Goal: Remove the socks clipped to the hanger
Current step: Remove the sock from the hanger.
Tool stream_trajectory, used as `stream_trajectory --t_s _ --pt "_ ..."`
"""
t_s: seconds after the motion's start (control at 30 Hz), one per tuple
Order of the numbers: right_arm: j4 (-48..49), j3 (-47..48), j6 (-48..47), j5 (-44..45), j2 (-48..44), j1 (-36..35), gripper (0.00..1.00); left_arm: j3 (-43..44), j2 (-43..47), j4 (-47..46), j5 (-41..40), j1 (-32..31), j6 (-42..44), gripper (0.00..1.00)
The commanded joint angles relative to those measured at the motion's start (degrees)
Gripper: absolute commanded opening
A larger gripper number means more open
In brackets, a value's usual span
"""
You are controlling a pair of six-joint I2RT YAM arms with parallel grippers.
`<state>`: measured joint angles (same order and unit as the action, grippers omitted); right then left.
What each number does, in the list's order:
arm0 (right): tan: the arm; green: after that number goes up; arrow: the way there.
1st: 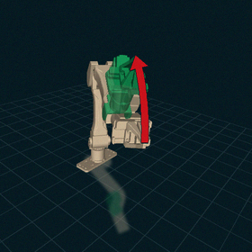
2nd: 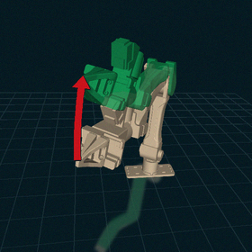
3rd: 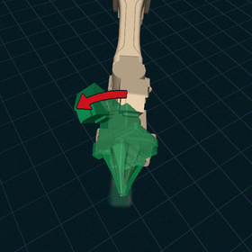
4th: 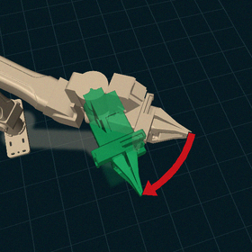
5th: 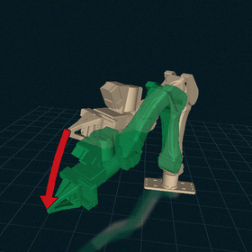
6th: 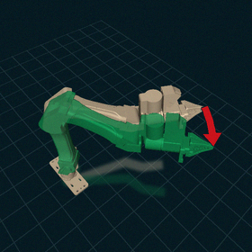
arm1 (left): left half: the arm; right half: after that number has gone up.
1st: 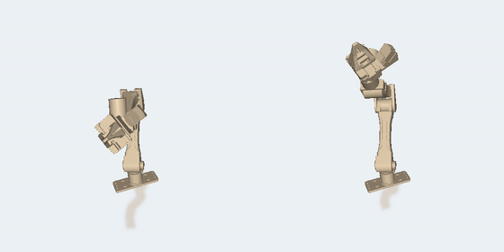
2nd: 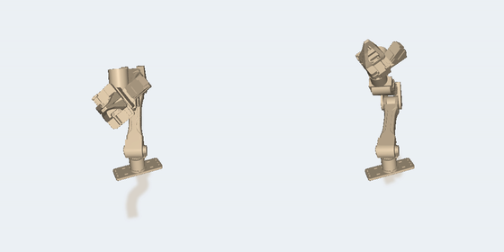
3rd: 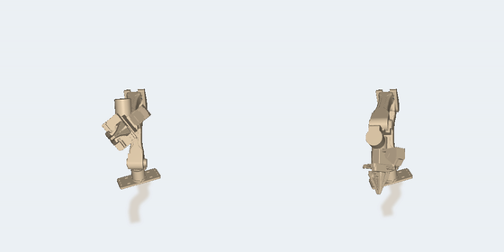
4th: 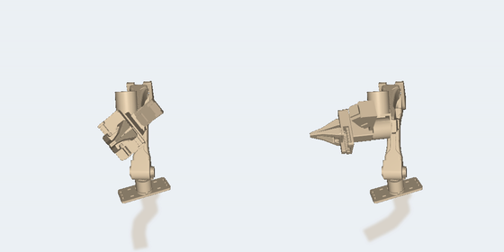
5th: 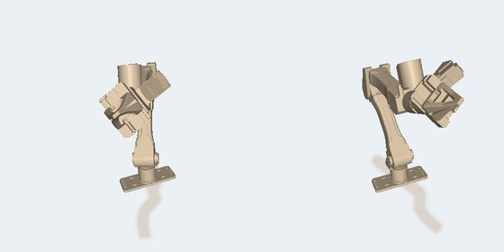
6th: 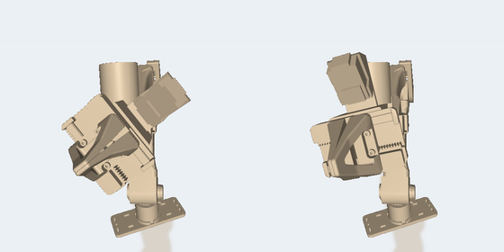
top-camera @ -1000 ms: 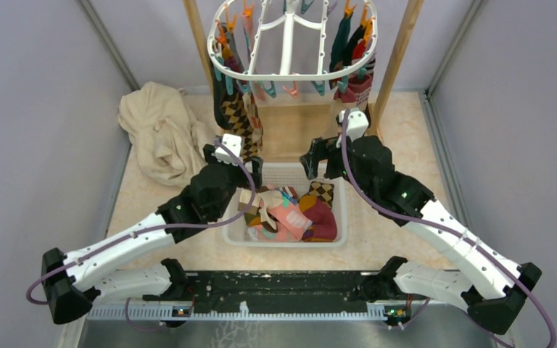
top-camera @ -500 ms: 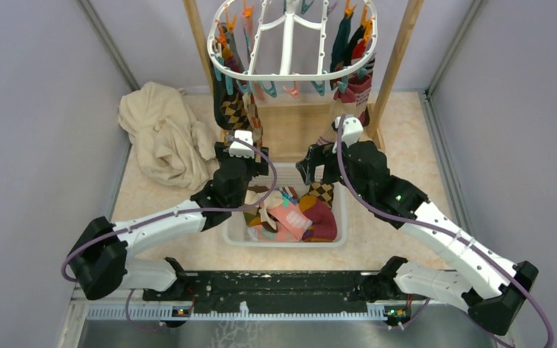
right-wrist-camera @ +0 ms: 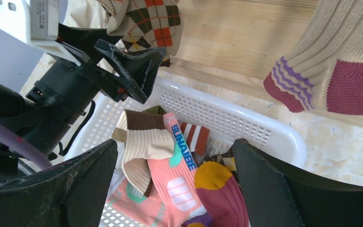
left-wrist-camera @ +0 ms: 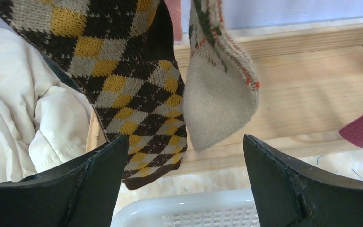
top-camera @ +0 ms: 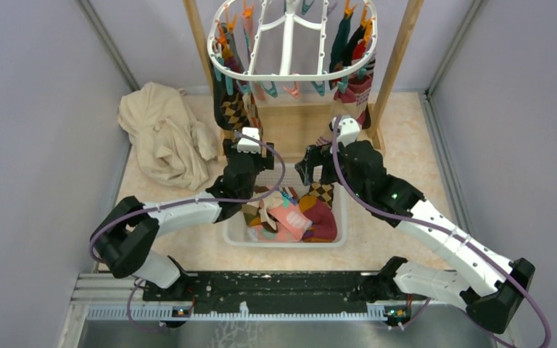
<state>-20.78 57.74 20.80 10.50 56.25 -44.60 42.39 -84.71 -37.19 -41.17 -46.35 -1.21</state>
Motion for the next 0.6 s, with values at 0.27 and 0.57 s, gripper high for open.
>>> stream_trajectory --t_s 0.27,0.57 --pt "1.0 0.3 -0.6 -0.6 -0.6 1.2 0.93 7.9 -5.1 -4.5 -3.3 1.3 4.3 0.36" --pt "-0.6 3.5 -1.4 -0.4 -0.8 1.3 0.92 10.7 -1.6 5.8 -3.2 1.2 2.8 0.09"
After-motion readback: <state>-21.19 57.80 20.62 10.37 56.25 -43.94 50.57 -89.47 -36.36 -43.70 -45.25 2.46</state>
